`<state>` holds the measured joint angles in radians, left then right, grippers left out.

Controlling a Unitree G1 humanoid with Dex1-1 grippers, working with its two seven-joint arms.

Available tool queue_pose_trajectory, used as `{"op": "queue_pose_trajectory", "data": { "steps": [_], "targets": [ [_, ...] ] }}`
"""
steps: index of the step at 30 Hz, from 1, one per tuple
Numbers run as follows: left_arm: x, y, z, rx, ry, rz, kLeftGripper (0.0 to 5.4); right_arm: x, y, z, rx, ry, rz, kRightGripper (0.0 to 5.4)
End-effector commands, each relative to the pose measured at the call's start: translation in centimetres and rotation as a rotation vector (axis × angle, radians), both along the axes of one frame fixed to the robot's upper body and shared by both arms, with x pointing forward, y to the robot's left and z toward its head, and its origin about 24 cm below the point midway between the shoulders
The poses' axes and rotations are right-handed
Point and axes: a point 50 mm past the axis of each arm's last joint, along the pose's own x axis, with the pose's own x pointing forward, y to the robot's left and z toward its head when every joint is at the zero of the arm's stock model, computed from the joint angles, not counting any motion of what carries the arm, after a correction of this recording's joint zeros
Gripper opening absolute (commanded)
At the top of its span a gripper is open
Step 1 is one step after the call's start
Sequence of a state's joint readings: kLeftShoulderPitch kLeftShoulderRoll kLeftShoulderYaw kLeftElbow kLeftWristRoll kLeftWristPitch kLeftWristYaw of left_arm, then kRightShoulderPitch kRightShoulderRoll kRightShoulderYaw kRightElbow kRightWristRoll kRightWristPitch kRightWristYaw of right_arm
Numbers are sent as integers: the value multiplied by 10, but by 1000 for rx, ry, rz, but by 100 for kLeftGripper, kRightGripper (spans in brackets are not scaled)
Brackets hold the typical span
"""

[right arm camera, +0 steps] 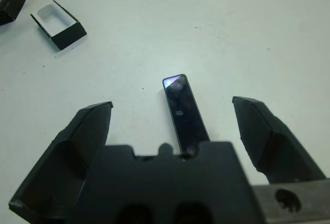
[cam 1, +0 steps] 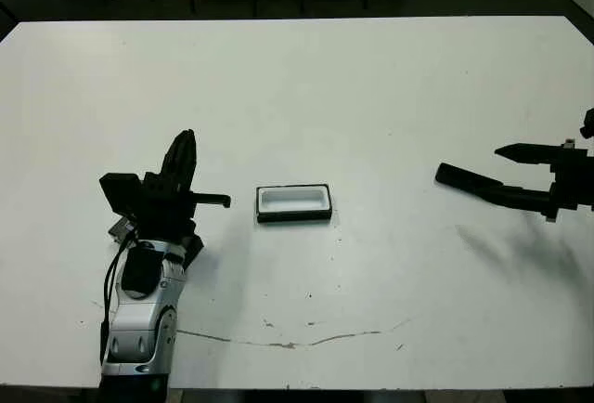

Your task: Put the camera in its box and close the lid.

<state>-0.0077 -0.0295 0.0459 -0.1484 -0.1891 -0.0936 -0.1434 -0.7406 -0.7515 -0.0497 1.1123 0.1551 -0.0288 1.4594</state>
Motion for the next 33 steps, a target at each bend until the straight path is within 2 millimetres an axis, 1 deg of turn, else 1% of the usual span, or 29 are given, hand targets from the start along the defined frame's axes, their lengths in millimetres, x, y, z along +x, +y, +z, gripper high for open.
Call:
{"op": "queue_pose_trajectory", "data": {
  "steps": [1, 5, 8, 12, 18, 23, 33],
  "targets": [
    [1, 4, -5, 22, 27, 3, 0, 2, 5, -4, 14, 11, 18, 538],
    [0, 4, -5, 13, 29, 0, 0, 4, 6, -4, -5, 31, -1, 538],
    [0, 4, -5, 11, 28, -5, 0, 4, 8, -6, 25, 48, -2, 538],
    [-1, 5, -5, 33, 26, 6, 0, 3, 7, -13, 19, 62, -23, 538],
    [-1, 6, -6, 20, 32, 6, 0, -1, 4, -20, 8, 61, -53, 538],
    [0, 6, -6, 11, 33, -6, 0, -4, 1, -26, 13, 99, -99, 538],
    [-1, 6, -5, 18, 33, -7, 0, -10, 1, -43, 26, 140, -137, 538]
  ]
}}
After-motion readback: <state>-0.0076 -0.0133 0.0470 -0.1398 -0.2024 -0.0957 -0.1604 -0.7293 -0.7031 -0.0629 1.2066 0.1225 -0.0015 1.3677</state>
